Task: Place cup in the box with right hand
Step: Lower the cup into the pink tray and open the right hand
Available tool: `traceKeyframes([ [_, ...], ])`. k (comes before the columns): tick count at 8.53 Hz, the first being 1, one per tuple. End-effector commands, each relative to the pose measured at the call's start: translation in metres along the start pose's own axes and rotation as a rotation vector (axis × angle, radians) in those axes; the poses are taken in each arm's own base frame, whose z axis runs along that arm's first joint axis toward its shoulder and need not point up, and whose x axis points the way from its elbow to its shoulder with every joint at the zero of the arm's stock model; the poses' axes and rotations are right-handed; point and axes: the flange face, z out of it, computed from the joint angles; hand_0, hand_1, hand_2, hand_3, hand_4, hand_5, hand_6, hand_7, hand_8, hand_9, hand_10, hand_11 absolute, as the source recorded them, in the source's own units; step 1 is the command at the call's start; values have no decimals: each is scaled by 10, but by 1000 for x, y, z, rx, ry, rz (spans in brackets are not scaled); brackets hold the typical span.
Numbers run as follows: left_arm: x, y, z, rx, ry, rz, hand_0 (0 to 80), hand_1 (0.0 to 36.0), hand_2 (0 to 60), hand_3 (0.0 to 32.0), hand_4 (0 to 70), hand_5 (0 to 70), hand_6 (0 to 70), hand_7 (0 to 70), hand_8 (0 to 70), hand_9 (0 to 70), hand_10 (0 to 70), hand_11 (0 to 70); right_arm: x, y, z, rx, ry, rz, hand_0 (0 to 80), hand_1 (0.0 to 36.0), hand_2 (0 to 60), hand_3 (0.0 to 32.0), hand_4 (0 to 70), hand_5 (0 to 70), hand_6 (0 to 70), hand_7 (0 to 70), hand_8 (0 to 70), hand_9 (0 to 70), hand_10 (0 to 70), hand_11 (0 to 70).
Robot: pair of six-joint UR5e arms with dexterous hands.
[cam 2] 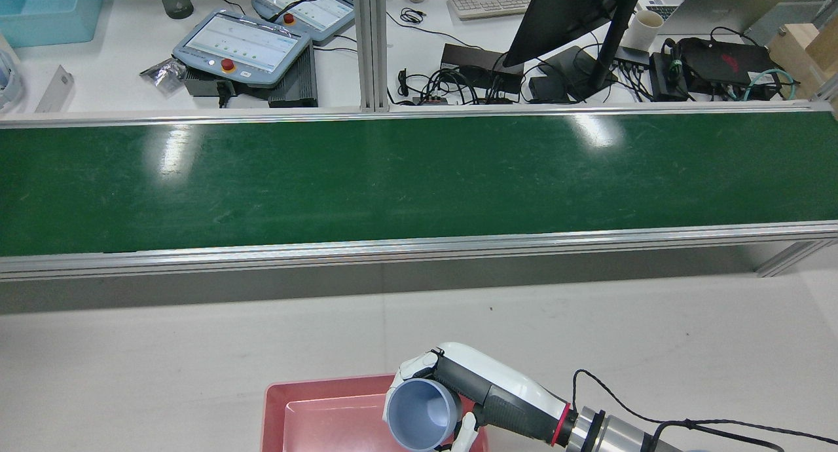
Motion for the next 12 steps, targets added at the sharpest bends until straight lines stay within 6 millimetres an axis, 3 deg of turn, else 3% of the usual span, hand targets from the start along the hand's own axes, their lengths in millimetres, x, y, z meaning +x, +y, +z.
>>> traceKeyframes([
  [1, 0, 0, 0, 0, 0, 0, 0, 0, 0, 0, 0, 0, 0, 0, 0, 0, 0, 0, 26, -7, 4, 3, 28, -7, 762, 360, 600, 0, 126, 195, 333, 700, 437, 688, 181, 309],
  [2, 0, 0, 0, 0, 0, 1, 0, 0, 0, 0, 0, 0, 0, 0, 0, 0, 0, 0, 29, -6, 4, 1, 34, -5, 797, 360, 379, 0, 114, 139, 109, 361, 67, 145, 14, 66],
  [3, 0, 0, 0, 0, 0, 0, 0, 0, 0, 0, 0, 0, 0, 0, 0, 0, 0, 0, 29, -4, 4, -2, 33, -3, 800, 360, 304, 0, 74, 122, 66, 182, 3, 22, 0, 13],
  [4, 0, 0, 0, 0, 0, 0, 0, 0, 0, 0, 0, 0, 0, 0, 0, 0, 0, 0, 28, -4, 4, -2, 33, -3, 800, 360, 198, 0, 66, 114, 53, 137, 0, 13, 0, 0],
  [5, 0, 0, 0, 0, 0, 1, 0, 0, 0, 0, 0, 0, 0, 0, 0, 0, 0, 0, 28, -4, 4, -2, 33, -3, 800, 351, 34, 0, 85, 106, 38, 66, 0, 0, 0, 0],
  [6, 0, 0, 0, 0, 0, 0, 0, 0, 0, 0, 0, 0, 0, 0, 0, 0, 0, 0, 29, -5, 4, -1, 34, -6, 800, 345, 0, 0, 99, 106, 35, 34, 0, 0, 0, 0],
  [8, 0, 0, 0, 0, 0, 0, 0, 0, 0, 0, 0, 0, 0, 0, 0, 0, 0, 0, 29, -5, 4, -1, 34, -6, 788, 345, 121, 0, 76, 107, 41, 59, 1, 13, 0, 0],
  [9, 0, 0, 0, 0, 0, 0, 0, 0, 0, 0, 0, 0, 0, 0, 0, 0, 0, 0, 29, -4, 4, -2, 33, -3, 791, 346, 122, 0, 86, 107, 45, 80, 5, 23, 0, 0],
  [10, 0, 0, 0, 0, 0, 1, 0, 0, 0, 0, 0, 0, 0, 0, 0, 0, 0, 0, 27, -3, 4, -3, 31, 7, 775, 353, 217, 0, 73, 107, 46, 85, 9, 29, 0, 0],
  [11, 0, 0, 0, 0, 0, 0, 0, 0, 0, 0, 0, 0, 0, 0, 0, 0, 0, 0, 11, 3, 4, -17, -6, 24, 786, 354, 196, 0, 85, 108, 50, 103, 14, 39, 0, 0],
  [12, 0, 0, 0, 0, 0, 0, 0, 0, 0, 0, 0, 0, 0, 0, 0, 0, 0, 0, -22, 15, 15, -53, -105, 53, 800, 358, 167, 0, 93, 109, 52, 109, 17, 44, 0, 0],
])
